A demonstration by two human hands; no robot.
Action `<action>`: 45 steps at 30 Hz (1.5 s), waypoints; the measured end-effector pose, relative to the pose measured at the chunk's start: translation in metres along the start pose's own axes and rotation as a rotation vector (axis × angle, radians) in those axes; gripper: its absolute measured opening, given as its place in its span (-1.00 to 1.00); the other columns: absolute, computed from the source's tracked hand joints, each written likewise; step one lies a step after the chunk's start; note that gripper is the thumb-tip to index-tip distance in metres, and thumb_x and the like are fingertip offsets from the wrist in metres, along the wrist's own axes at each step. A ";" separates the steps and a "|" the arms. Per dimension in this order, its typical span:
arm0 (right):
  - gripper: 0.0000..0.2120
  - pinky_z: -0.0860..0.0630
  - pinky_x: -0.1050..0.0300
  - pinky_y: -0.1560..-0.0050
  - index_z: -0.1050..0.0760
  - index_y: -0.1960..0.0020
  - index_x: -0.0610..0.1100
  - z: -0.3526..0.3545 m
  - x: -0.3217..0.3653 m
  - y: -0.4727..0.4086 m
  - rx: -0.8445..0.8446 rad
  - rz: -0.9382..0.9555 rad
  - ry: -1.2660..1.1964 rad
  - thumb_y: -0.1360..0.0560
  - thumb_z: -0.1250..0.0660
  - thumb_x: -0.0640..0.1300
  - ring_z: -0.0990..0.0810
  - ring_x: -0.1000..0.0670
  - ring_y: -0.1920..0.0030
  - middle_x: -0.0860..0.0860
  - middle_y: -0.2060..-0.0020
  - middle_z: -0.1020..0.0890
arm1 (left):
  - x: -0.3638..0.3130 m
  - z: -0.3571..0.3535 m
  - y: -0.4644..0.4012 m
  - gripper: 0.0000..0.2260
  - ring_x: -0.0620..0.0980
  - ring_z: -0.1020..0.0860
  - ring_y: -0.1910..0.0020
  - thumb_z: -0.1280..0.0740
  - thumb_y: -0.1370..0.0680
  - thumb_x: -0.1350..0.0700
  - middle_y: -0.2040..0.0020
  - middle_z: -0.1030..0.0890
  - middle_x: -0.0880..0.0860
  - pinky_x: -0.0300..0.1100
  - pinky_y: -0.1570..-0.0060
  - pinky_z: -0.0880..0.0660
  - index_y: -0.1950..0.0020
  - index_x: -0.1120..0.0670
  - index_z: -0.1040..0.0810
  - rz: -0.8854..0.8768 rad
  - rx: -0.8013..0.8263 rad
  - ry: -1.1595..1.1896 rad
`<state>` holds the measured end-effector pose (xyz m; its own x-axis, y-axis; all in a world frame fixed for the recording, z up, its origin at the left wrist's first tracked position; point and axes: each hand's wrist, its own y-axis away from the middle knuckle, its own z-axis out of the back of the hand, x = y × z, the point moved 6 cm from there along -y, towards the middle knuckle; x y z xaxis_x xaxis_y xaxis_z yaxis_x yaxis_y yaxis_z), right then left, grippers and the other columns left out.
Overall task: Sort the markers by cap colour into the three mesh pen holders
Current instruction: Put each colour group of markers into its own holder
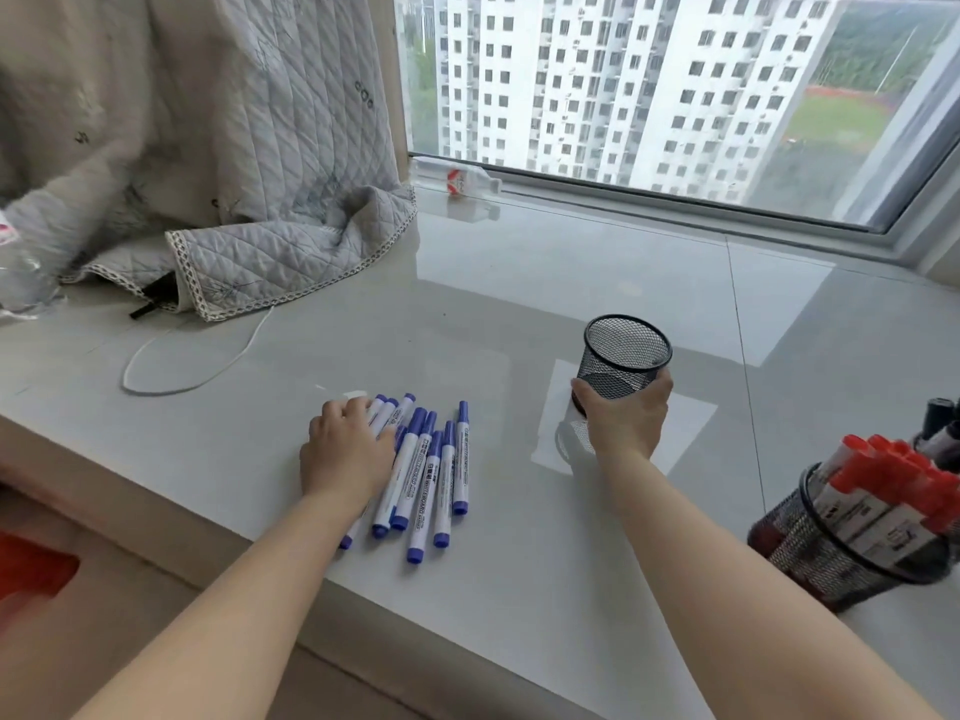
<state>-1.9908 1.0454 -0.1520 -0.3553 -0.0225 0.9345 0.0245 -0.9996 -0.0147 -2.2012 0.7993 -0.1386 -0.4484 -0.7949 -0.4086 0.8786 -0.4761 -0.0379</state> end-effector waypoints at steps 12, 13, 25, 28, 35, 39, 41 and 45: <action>-0.18 -0.35 -0.08 -0.30 -0.17 -0.33 -0.06 0.023 -0.010 0.046 0.085 0.067 0.077 -0.21 -0.51 0.07 -0.40 -0.08 -0.26 -0.03 -0.23 -0.43 | 0.008 0.003 -0.002 -0.56 0.22 -0.38 -0.21 -0.27 -0.52 0.01 -0.27 -0.37 0.23 -0.03 -0.23 -0.30 -0.33 0.20 -0.34 0.063 0.098 0.024; -0.19 -0.35 -0.08 -0.29 -0.18 -0.33 -0.07 0.027 -0.010 0.053 0.089 0.075 0.078 -0.21 -0.52 0.07 -0.41 -0.08 -0.26 -0.03 -0.23 -0.44 | 0.008 0.004 -0.002 -0.56 0.23 -0.38 -0.20 -0.27 -0.52 0.05 -0.27 -0.36 0.25 -0.03 -0.22 -0.31 -0.33 0.23 -0.33 0.067 0.109 0.008; -0.09 -0.32 0.05 -0.33 -0.12 -0.43 -0.08 0.062 -0.014 0.109 0.168 0.111 0.066 -0.23 -0.55 0.00 -0.34 -0.04 -0.35 0.00 -0.33 -0.37 | 0.008 0.019 0.007 -0.70 0.28 -0.47 -0.08 -0.19 -0.55 0.17 -0.17 -0.44 0.31 -0.01 0.04 -0.40 -0.21 0.33 -0.35 0.077 0.077 0.020; 0.07 -0.12 0.13 -0.43 0.05 -0.51 -0.03 0.070 0.003 0.120 0.122 0.213 0.013 -0.21 -0.57 0.01 -0.13 0.05 -0.45 0.05 -0.45 -0.18 | 0.006 0.026 0.012 -0.70 0.26 -0.47 -0.02 -0.17 -0.57 0.16 -0.16 -0.42 0.31 -0.04 0.13 -0.34 -0.20 0.35 -0.32 0.039 0.016 0.080; -0.32 -0.04 0.20 -0.40 -0.28 -0.36 -0.14 0.071 0.066 0.163 -0.137 0.705 0.141 -0.32 -0.45 -0.07 -0.23 -0.08 -0.36 -0.15 -0.34 -0.35 | 0.004 0.040 0.021 -0.76 0.12 -0.38 0.18 -0.16 -0.57 0.14 0.06 -0.44 0.21 -0.07 0.23 -0.30 -0.12 0.30 -0.35 -0.009 -0.066 0.305; -0.63 -0.32 0.04 -0.22 -0.41 -0.15 -0.12 0.047 0.087 0.186 -0.117 0.982 0.229 -0.34 -0.30 -0.12 -0.39 -0.10 -0.16 -0.10 -0.13 -0.50 | 0.007 0.037 0.022 -0.82 0.11 -0.42 0.24 -0.15 -0.59 0.08 0.16 -0.44 0.13 -0.11 0.31 -0.30 -0.05 0.20 -0.33 -0.018 -0.047 0.397; -0.70 -0.48 0.01 -0.04 -0.52 -0.05 -0.17 0.028 0.090 0.190 -0.006 1.024 0.263 -0.31 -0.36 -0.23 -0.50 -0.15 0.01 -0.11 0.04 -0.59 | 0.008 0.033 0.020 -0.81 0.11 -0.47 0.21 -0.14 -0.59 0.02 0.15 -0.49 0.12 -0.12 0.28 -0.33 -0.02 0.15 -0.33 -0.041 -0.019 0.463; -0.69 -0.48 0.01 -0.06 -0.50 -0.18 -0.18 -0.029 0.081 0.191 0.421 0.979 0.604 -0.44 -0.29 -0.24 -0.49 -0.16 -0.06 -0.12 -0.05 -0.54 | 0.013 0.030 0.014 -0.81 -0.01 -0.49 0.32 -0.18 -0.57 -0.04 0.26 -0.52 0.04 -0.21 0.40 -0.32 0.07 0.08 -0.40 -0.059 -0.031 0.631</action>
<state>-2.0421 0.8517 -0.0899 -0.3907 -0.8779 0.2767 0.7853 -0.4748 -0.3973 -2.1995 0.7708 -0.1175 -0.3213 -0.3885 -0.8636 0.8640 -0.4936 -0.0993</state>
